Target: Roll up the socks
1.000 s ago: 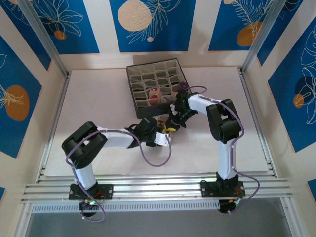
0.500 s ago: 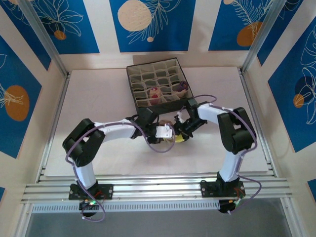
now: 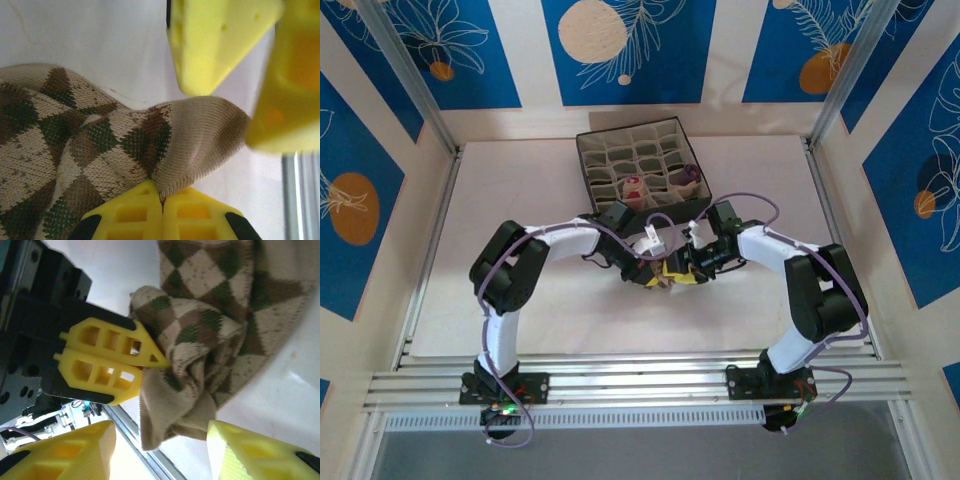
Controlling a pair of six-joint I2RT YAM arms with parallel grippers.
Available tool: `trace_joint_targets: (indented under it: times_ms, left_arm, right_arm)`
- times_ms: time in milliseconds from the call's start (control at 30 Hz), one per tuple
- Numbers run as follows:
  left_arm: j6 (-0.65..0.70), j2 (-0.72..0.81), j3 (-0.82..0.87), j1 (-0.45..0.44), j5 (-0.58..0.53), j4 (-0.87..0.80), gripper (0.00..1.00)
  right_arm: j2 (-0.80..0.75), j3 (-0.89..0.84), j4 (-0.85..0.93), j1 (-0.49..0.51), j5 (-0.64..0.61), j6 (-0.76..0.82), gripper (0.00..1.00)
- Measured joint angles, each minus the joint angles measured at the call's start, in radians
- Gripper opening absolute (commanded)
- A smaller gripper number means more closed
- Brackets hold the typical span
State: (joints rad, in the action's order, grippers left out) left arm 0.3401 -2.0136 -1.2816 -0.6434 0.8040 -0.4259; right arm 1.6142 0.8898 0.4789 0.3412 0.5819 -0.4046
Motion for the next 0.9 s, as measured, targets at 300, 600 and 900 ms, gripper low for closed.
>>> trace_joint_targets:
  times_ms: [300, 600, 900]
  left_arm:
    - [-0.082, -0.089, -0.085, 0.035, 0.117, -0.093, 0.00]
    - [-0.103, -0.089, -0.070, 0.040, 0.132, -0.064, 0.15]
    - [-0.019, 0.115, 0.135, 0.039, 0.042, 0.141, 0.28]
  right_arm:
    - [0.097, 0.019, -0.067, 0.032, -0.020, -0.036, 0.43]
    - [0.212, 0.116, -0.026, 0.032, -0.043, -0.091, 0.12]
    - [0.292, 0.177, 0.047, 0.026, -0.019, -0.087, 0.00]
